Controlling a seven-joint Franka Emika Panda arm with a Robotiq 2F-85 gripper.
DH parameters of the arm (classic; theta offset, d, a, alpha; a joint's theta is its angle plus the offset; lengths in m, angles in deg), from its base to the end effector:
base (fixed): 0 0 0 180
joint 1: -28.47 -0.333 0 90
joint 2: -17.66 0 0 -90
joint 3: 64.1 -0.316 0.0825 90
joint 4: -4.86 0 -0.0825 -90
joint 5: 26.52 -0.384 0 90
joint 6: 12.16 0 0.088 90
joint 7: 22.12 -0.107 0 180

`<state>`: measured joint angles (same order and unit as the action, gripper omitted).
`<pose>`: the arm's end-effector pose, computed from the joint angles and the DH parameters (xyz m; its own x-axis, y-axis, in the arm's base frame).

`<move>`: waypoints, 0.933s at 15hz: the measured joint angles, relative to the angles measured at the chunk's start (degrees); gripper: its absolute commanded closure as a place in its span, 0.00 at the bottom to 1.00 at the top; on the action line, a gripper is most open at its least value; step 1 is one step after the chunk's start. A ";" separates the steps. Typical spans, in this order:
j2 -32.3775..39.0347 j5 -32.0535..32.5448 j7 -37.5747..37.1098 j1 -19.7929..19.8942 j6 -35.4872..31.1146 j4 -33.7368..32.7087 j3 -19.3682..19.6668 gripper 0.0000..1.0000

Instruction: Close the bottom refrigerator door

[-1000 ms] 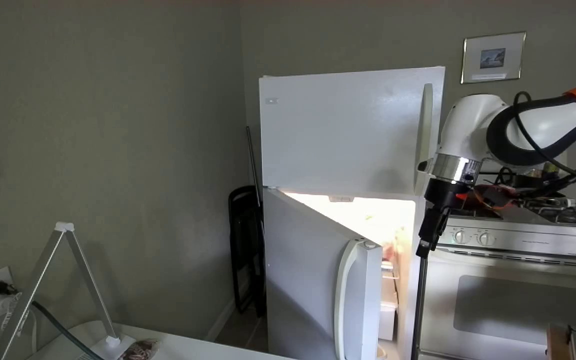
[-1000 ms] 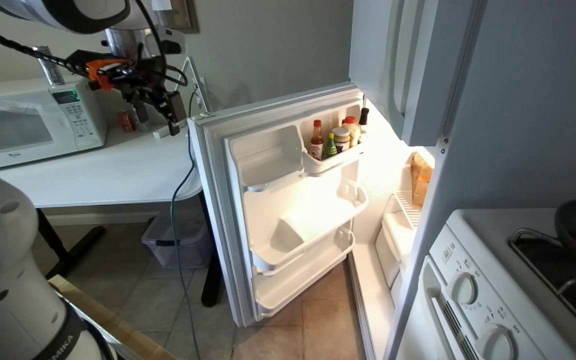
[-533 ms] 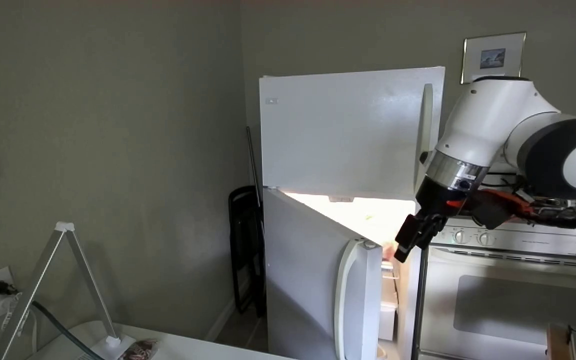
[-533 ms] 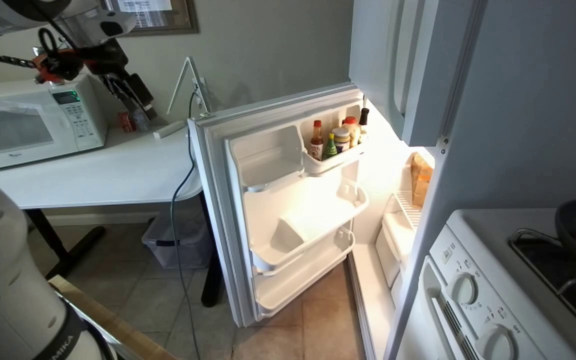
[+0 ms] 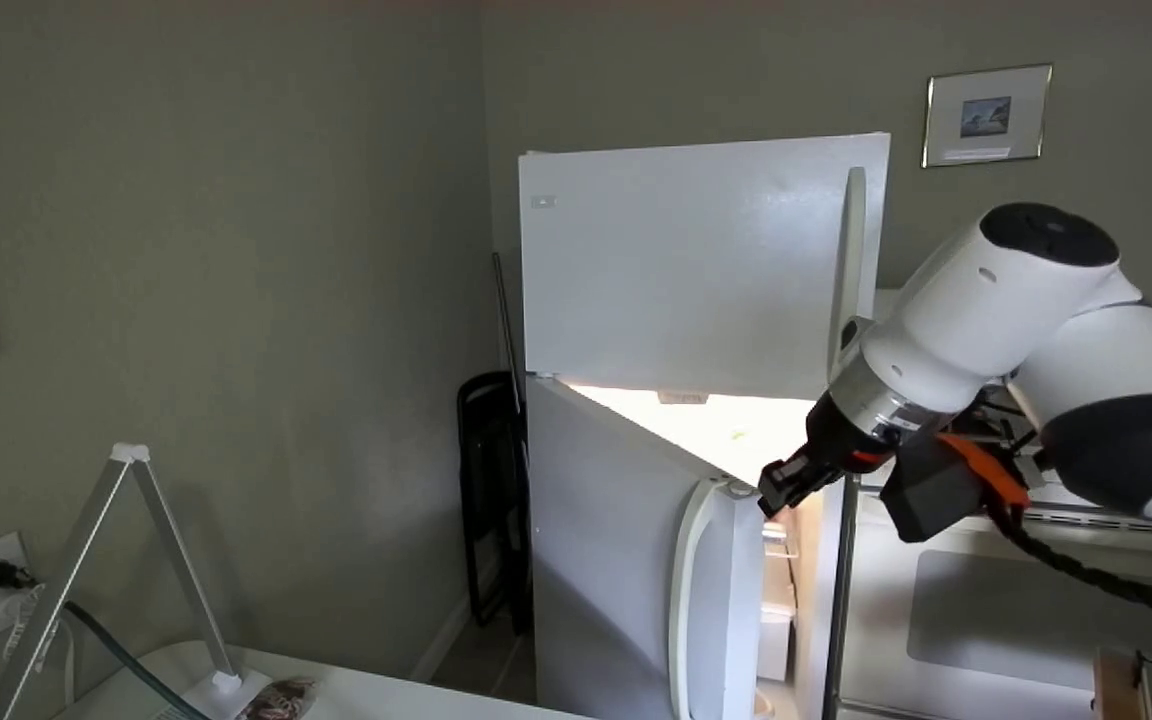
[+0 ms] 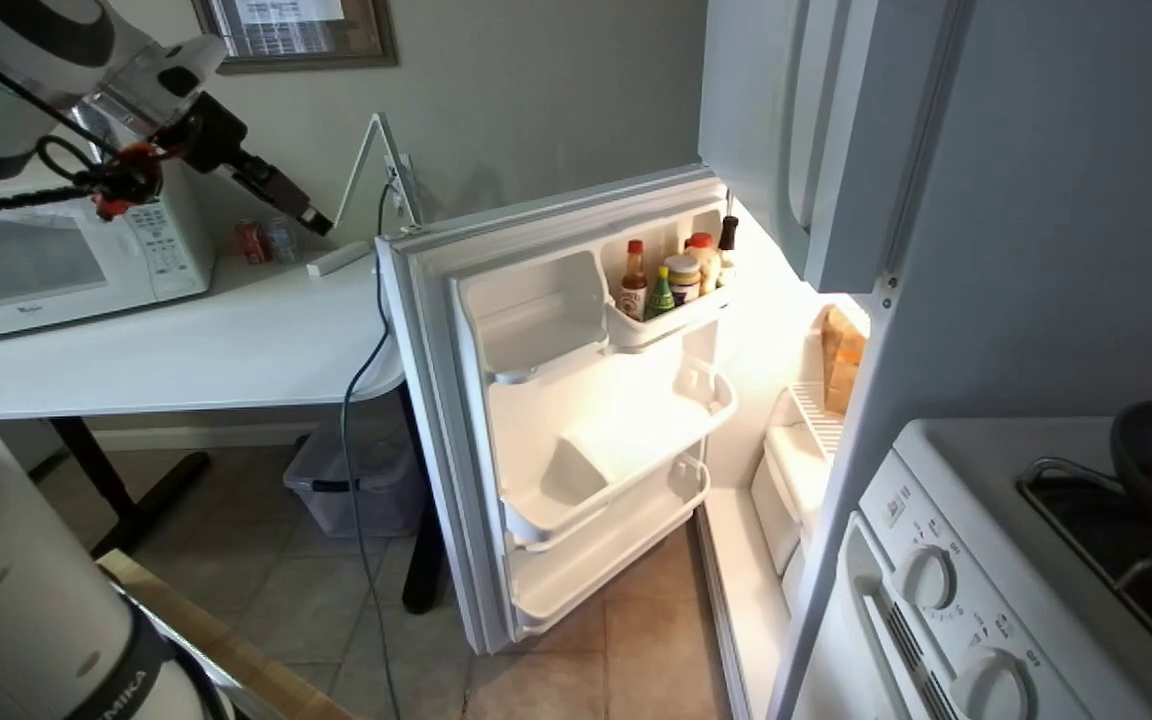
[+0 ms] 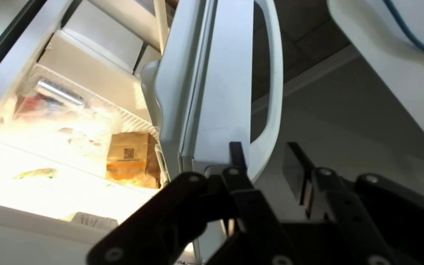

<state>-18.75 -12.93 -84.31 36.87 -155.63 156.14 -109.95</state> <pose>0.3290 0.2513 0.4228 0.7627 -0.1952 0.6166 -0.3187 -0.9430 0.0957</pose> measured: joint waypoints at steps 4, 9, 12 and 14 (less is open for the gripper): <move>0.17 7.61 -9.43 7.83 -0.04 -0.86 -8.11 1.00; 1.06 12.31 -14.52 13.62 -0.27 -1.98 -13.78 1.00; 2.03 13.35 -15.75 15.73 -1.36 -2.69 -15.70 1.00; 2.76 13.73 -16.26 16.76 -2.94 -2.92 -16.43 1.00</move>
<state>-16.00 0.80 -100.57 53.63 -158.57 153.23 -126.37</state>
